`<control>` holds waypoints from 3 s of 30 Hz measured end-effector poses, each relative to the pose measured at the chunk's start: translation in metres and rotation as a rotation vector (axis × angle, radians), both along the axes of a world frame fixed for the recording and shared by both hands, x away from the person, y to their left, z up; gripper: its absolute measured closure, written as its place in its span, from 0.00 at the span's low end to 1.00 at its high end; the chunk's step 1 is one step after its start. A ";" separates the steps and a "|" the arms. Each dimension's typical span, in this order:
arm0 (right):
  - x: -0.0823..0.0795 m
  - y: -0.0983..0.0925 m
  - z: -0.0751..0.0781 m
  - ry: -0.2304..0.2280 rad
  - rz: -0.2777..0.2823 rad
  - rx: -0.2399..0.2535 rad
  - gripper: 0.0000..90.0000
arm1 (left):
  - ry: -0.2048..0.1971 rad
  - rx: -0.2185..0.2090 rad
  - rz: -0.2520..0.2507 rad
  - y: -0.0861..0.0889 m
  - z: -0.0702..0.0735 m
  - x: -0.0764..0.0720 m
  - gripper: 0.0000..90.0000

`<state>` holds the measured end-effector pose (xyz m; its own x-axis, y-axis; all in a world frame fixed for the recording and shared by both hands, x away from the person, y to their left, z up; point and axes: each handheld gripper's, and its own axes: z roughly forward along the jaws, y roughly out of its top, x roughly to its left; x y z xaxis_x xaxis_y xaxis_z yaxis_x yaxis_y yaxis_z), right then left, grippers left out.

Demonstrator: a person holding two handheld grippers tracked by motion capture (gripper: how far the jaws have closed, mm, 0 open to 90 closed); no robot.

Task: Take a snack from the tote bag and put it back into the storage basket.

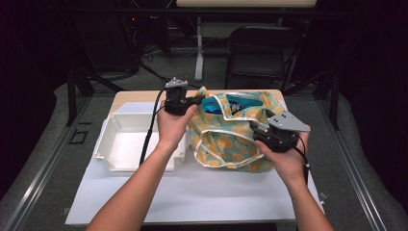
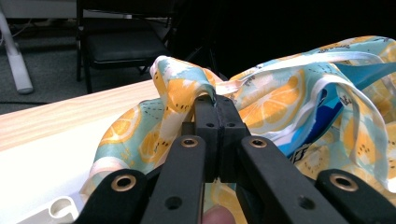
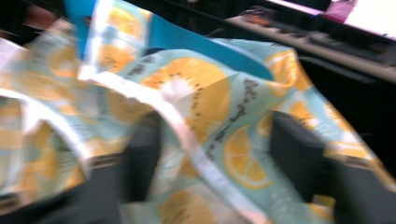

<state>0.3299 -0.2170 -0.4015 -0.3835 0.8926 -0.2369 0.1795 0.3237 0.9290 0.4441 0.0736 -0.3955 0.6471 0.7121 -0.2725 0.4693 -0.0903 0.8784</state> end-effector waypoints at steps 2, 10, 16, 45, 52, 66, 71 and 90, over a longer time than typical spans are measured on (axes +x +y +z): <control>0.003 -0.003 0.004 0.003 0.016 0.012 0.90 | -0.004 0.002 0.001 0.002 0.001 0.000 1.00; 0.023 -0.026 0.036 -0.027 -0.045 0.093 1.00 | 0.003 -0.016 0.003 0.008 0.000 0.004 1.00; 0.064 -0.046 0.040 0.112 -0.120 0.141 1.00 | 0.080 -0.029 -0.017 0.003 -0.009 0.013 0.99; 0.011 -0.094 -0.026 0.201 -0.020 0.358 0.50 | 0.130 -0.010 0.030 0.030 -0.053 -0.028 0.39; 0.003 -0.080 -0.018 0.229 0.046 0.477 0.37 | 0.194 -0.007 -0.047 0.017 -0.065 -0.036 0.56; -0.006 -0.074 -0.024 0.199 -0.002 0.389 1.00 | 0.186 0.079 -0.114 0.001 -0.080 -0.057 1.00; -0.008 -0.079 -0.033 0.221 -0.038 0.369 1.00 | 0.162 0.084 -0.082 0.003 -0.081 -0.064 1.00; -0.018 -0.082 -0.047 0.201 -0.011 0.371 1.00 | 0.064 0.007 0.093 0.025 -0.076 -0.060 0.44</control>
